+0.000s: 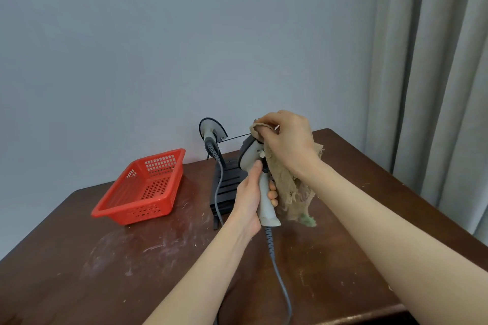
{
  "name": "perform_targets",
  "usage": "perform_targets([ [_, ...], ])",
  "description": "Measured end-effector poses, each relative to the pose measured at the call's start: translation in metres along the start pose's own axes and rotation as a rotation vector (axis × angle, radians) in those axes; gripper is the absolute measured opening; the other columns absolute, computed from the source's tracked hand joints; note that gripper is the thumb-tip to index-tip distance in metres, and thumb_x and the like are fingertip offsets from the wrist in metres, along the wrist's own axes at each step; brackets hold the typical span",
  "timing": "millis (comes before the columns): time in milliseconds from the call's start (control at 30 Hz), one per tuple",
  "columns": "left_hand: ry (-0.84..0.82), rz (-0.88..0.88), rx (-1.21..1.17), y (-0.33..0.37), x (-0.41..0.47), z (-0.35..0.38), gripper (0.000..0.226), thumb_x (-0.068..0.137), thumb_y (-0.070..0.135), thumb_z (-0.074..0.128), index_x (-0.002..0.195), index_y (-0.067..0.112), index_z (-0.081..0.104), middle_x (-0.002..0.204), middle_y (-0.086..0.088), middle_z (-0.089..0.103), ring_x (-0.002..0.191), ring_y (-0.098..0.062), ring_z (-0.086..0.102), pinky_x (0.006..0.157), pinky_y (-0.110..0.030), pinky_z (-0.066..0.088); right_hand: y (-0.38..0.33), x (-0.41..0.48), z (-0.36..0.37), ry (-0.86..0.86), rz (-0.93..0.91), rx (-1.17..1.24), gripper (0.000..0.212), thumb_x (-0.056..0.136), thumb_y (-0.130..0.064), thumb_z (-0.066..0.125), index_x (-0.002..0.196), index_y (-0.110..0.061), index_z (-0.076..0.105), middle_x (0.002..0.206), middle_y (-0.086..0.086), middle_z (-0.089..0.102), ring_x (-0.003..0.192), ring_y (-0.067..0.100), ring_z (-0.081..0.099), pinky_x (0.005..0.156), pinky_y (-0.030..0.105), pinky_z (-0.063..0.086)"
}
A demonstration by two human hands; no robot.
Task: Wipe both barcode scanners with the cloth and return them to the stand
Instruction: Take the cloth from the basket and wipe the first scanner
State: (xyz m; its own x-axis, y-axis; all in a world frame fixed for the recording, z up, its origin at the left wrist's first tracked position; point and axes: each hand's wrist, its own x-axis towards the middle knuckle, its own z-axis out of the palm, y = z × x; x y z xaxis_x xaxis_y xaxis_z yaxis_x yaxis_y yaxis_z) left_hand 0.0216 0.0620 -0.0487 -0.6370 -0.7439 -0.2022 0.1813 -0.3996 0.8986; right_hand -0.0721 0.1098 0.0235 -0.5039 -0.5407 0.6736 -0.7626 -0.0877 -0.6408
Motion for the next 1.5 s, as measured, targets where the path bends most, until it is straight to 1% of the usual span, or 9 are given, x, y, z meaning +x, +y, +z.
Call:
perform_targets([
  [233,-0.001,-0.043,-0.073,-0.002,0.0,-0.004,0.036,0.087,0.046,0.06,0.088,0.011,0.056,0.054,0.0,0.049,0.037,-0.009,0.041,0.035,-0.019,0.038,0.022,0.005,-0.013,-0.053,0.201,-0.209,0.023,0.092,-0.022,0.048,0.088,-0.009,0.067,0.085,0.008,0.068,0.081,0.027,0.061,0.069,0.034,0.049],
  [467,-0.009,-0.027,-0.055,0.0,0.004,-0.004,0.036,0.089,0.046,0.057,0.088,0.01,0.058,0.056,-0.001,0.048,0.038,-0.009,0.041,0.036,-0.02,0.037,0.01,-0.004,-0.008,-0.085,0.13,0.074,0.009,0.086,-0.024,0.065,0.081,-0.018,0.068,0.075,-0.011,0.065,0.07,0.001,0.056,0.062,0.013,0.04],
  [567,-0.024,-0.039,-0.067,-0.001,0.003,0.0,0.037,0.087,0.047,0.059,0.093,0.01,0.057,0.056,-0.001,0.048,0.039,-0.01,0.041,0.036,-0.02,0.038,0.009,-0.006,-0.002,-0.107,0.064,0.013,0.014,0.088,-0.029,0.063,0.083,-0.019,0.071,0.072,-0.01,0.064,0.066,0.003,0.054,0.063,0.02,0.04],
  [733,0.012,-0.04,-0.048,-0.002,0.003,-0.001,0.038,0.087,0.045,0.061,0.097,0.01,0.055,0.056,-0.001,0.05,0.039,-0.01,0.042,0.036,-0.02,0.038,0.028,0.002,-0.009,-0.134,0.172,-0.196,0.017,0.089,-0.028,0.058,0.093,-0.018,0.071,0.09,0.004,0.071,0.088,0.024,0.062,0.07,0.03,0.044],
  [933,0.019,0.0,-0.005,0.003,0.002,0.004,0.036,0.088,0.043,0.06,0.093,0.008,0.056,0.056,-0.001,0.05,0.039,-0.01,0.043,0.038,-0.021,0.038,0.017,0.001,-0.009,-0.109,0.096,-0.029,0.015,0.089,-0.027,0.06,0.087,-0.016,0.07,0.08,-0.003,0.068,0.078,0.015,0.06,0.07,0.028,0.046],
  [1067,0.031,-0.005,-0.003,0.003,0.002,0.002,0.035,0.088,0.044,0.061,0.089,0.01,0.056,0.057,-0.002,0.051,0.04,-0.01,0.044,0.038,-0.02,0.039,0.028,0.002,-0.016,-0.159,0.154,-0.268,0.02,0.091,-0.028,0.056,0.096,-0.013,0.069,0.089,0.005,0.068,0.085,0.024,0.061,0.068,0.03,0.044],
  [1267,0.031,0.011,0.021,0.007,0.001,0.004,0.036,0.088,0.042,0.06,0.095,0.008,0.058,0.057,-0.002,0.051,0.041,-0.011,0.044,0.039,-0.021,0.039,0.016,0.002,-0.015,-0.142,0.086,-0.018,0.01,0.088,-0.023,0.059,0.08,-0.022,0.064,0.077,-0.003,0.066,0.075,0.014,0.058,0.064,0.023,0.041],
  [1400,0.054,0.021,0.04,0.016,0.001,0.001,0.037,0.087,0.044,0.062,0.095,0.009,0.057,0.056,0.0,0.053,0.041,-0.01,0.045,0.039,-0.021,0.04,0.037,0.005,-0.023,-0.159,0.211,-0.302,0.017,0.085,-0.016,0.052,0.094,-0.015,0.067,0.095,0.011,0.068,0.091,0.031,0.06,0.072,0.033,0.046],
  [1500,0.077,0.066,0.075,0.032,0.002,-0.002,0.036,0.088,0.042,0.061,0.096,0.007,0.058,0.059,-0.001,0.055,0.045,-0.011,0.048,0.042,-0.022,0.042,0.05,0.003,-0.035,-0.044,0.325,-0.282,0.027,0.083,-0.008,0.043,0.098,-0.013,0.065,0.099,0.014,0.067,0.093,0.035,0.059,0.077,0.039,0.05],
])
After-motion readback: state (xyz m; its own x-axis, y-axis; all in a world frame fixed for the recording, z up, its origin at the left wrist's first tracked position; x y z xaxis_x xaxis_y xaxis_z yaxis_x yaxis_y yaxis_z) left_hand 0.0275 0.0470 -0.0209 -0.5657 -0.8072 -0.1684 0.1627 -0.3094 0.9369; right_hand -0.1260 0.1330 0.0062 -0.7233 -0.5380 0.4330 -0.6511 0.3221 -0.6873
